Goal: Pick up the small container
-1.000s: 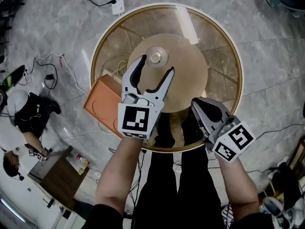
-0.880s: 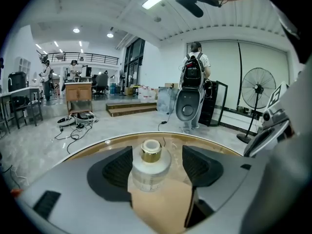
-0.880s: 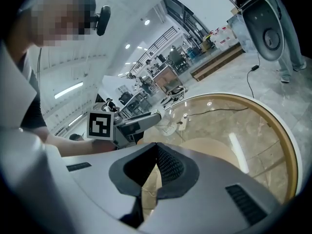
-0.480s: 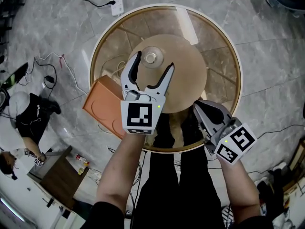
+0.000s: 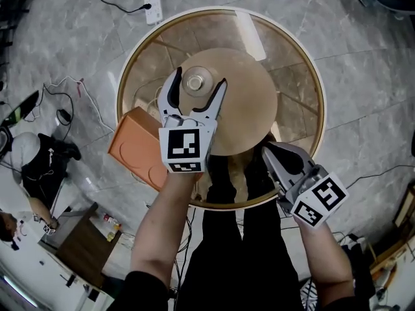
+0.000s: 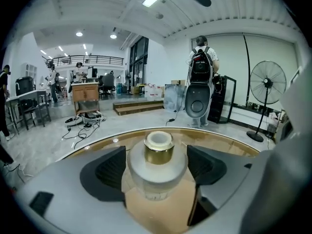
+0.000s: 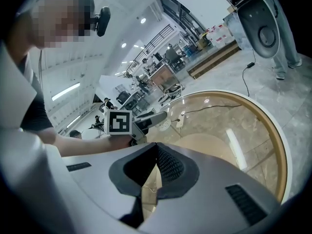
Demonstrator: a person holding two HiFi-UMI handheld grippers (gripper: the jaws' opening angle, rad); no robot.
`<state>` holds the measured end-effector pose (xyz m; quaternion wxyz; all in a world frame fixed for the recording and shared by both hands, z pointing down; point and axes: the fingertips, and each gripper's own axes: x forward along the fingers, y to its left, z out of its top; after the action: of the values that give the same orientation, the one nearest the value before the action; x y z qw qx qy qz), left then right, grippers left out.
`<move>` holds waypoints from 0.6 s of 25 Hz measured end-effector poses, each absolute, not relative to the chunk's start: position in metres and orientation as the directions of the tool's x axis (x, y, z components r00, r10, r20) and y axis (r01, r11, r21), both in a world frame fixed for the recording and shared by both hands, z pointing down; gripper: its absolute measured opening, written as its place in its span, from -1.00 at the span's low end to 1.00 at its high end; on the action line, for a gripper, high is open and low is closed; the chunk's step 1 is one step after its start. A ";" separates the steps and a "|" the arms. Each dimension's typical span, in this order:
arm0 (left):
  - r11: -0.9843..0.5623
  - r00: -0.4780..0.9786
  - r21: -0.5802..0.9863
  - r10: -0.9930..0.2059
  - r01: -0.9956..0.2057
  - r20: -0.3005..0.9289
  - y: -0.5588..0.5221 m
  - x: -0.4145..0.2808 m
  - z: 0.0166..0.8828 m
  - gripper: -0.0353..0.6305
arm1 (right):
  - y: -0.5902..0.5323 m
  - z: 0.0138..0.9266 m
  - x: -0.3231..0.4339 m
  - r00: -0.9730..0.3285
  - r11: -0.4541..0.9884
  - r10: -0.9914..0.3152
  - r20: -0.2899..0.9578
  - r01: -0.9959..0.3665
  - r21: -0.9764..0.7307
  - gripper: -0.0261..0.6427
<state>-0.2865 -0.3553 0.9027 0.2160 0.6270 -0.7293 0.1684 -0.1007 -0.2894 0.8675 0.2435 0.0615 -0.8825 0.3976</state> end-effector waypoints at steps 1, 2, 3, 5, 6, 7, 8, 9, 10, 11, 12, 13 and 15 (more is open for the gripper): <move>0.162 -0.126 0.023 -0.840 -0.986 0.528 -0.356 -0.286 0.906 0.27 | -0.290 0.869 -0.100 -0.874 0.674 0.082 0.479 -0.305 -0.672 -0.88; 0.164 -0.129 0.020 -0.838 -0.986 0.530 -0.358 -0.285 0.909 0.27 | -0.290 0.870 -0.098 -0.874 0.673 0.080 0.480 -0.308 -0.672 -0.88; 0.164 -0.130 0.017 -0.837 -0.986 0.532 -0.360 -0.284 0.911 0.27 | -0.290 0.871 -0.097 -0.873 0.673 0.079 0.481 -0.310 -0.672 -0.88; 0.170 -0.134 0.017 -0.834 -0.985 0.535 -0.362 -0.284 0.914 0.27 | -0.287 0.873 -0.094 -0.872 0.671 0.076 0.484 -0.314 -0.671 -0.88; 0.178 -0.141 0.017 -0.833 -0.984 0.536 -0.362 -0.285 0.915 0.25 | -0.286 0.874 -0.093 -0.871 0.670 0.074 0.485 -0.317 -0.672 -0.88; 0.187 -0.149 0.017 -0.831 -0.982 0.536 -0.362 -0.287 0.915 0.14 | -0.285 0.874 -0.091 -0.871 0.668 0.072 0.486 -0.321 -0.672 -0.88; 0.192 -0.151 0.020 -0.830 -0.981 0.537 -0.362 -0.288 0.914 0.14 | -0.284 0.873 -0.090 -0.871 0.666 0.069 0.487 -0.324 -0.672 -0.88; 0.189 -0.146 0.024 -0.830 -0.982 0.538 -0.362 -0.288 0.914 0.13 | -0.283 0.872 -0.088 -0.871 0.664 0.066 0.487 -0.326 -0.673 -0.88; 0.179 -0.137 0.026 -0.829 -0.983 0.542 -0.362 -0.286 0.914 0.13 | -0.283 0.871 -0.087 -0.871 0.662 0.063 0.487 -0.328 -0.673 -0.88; 0.168 -0.127 0.025 -0.827 -0.986 0.548 -0.362 -0.285 0.914 0.13 | -0.282 0.869 -0.086 -0.872 0.662 0.061 0.486 -0.329 -0.673 -0.88; 0.159 -0.120 0.021 -0.823 -0.987 0.556 -0.361 -0.283 0.913 0.13 | -0.281 0.867 -0.085 -0.872 0.663 0.060 0.485 -0.329 -0.673 -0.88; 0.156 -0.119 0.017 -0.818 -0.988 0.563 -0.361 -0.282 0.911 0.13 | -0.280 0.864 -0.083 -0.872 0.664 0.060 0.487 -0.329 -0.671 -0.88; 0.164 -0.126 0.017 -0.816 -0.986 0.564 -0.358 -0.279 0.900 0.13 | -0.279 0.856 -0.080 -0.871 0.667 0.057 0.489 -0.331 -0.667 -0.88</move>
<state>-0.2794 -0.3579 0.9004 0.2306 0.6195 -0.7272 0.1849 -0.0800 -0.2785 0.8563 0.2421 0.0780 -0.8804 0.4003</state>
